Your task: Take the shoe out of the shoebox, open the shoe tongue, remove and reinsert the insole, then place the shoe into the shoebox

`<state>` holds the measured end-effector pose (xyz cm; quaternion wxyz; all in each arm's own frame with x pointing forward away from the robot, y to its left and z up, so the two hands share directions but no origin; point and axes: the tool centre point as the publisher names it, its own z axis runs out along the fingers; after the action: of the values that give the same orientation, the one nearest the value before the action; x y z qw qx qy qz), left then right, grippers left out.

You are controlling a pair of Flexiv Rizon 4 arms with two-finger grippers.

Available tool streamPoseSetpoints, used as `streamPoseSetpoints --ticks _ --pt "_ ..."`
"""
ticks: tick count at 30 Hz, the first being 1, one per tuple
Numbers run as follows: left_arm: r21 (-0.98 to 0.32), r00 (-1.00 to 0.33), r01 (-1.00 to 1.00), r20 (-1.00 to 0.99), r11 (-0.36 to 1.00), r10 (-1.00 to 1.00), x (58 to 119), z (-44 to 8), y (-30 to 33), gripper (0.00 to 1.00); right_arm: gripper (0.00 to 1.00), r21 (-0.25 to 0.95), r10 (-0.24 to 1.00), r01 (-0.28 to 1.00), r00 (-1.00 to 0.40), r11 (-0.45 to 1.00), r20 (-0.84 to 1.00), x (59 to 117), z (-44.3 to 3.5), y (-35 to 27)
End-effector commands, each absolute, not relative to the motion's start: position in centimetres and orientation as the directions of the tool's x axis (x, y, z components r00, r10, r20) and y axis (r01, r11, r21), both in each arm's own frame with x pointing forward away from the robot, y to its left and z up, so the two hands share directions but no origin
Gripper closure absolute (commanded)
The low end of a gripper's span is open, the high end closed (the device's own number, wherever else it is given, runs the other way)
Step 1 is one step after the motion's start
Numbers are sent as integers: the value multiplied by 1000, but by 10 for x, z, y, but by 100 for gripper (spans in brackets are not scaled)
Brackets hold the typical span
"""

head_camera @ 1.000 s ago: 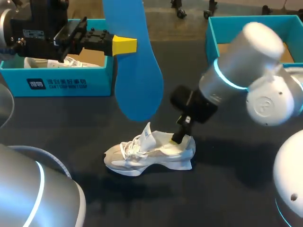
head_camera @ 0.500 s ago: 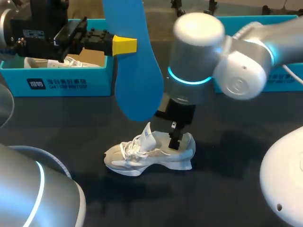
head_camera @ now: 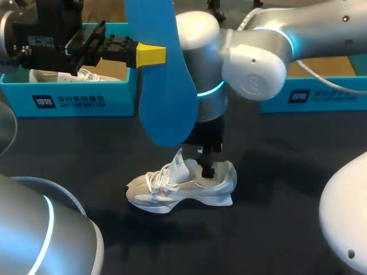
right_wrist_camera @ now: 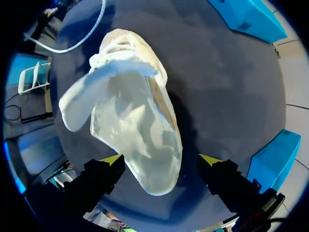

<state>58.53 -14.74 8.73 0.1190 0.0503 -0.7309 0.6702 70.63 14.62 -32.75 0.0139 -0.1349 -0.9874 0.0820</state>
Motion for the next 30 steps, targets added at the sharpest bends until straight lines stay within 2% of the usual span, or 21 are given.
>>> streamPoseSetpoints --ticks 1,10,18,23,26,27,28,29,30 --pt "-968 -966 -232 241 96 90 587 87 -150 100 0 -176 250 245 -968 953 5 712 -329 159" --pt "-968 -966 -232 241 96 90 587 87 -150 100 0 -126 187 183 -982 975 20 726 -349 169" --pt "-968 -966 -232 241 96 90 587 87 -150 100 2 -104 181 177 -983 979 34 725 -365 164" --pt "-968 -966 -232 241 96 90 587 87 -150 100 15 -85 166 161 -984 983 58 722 -375 163" --pt "-968 -966 -232 241 96 90 587 87 -150 100 26 -67 162 157 -984 985 69 721 -382 161" --pt "-968 -966 -232 241 96 90 587 87 -150 100 33 -60 162 158 -984 986 70 722 -383 160" --pt "-968 -966 -232 241 96 90 587 87 -150 100 51 -55 163 159 -984 986 72 722 -385 158" --pt "-968 -966 -232 241 96 90 587 87 -150 100 60 -49 164 161 -984 986 73 722 -387 157" --pt "-968 -966 -232 241 96 90 587 87 -150 100 82 -43 167 164 -983 986 72 722 -387 157"
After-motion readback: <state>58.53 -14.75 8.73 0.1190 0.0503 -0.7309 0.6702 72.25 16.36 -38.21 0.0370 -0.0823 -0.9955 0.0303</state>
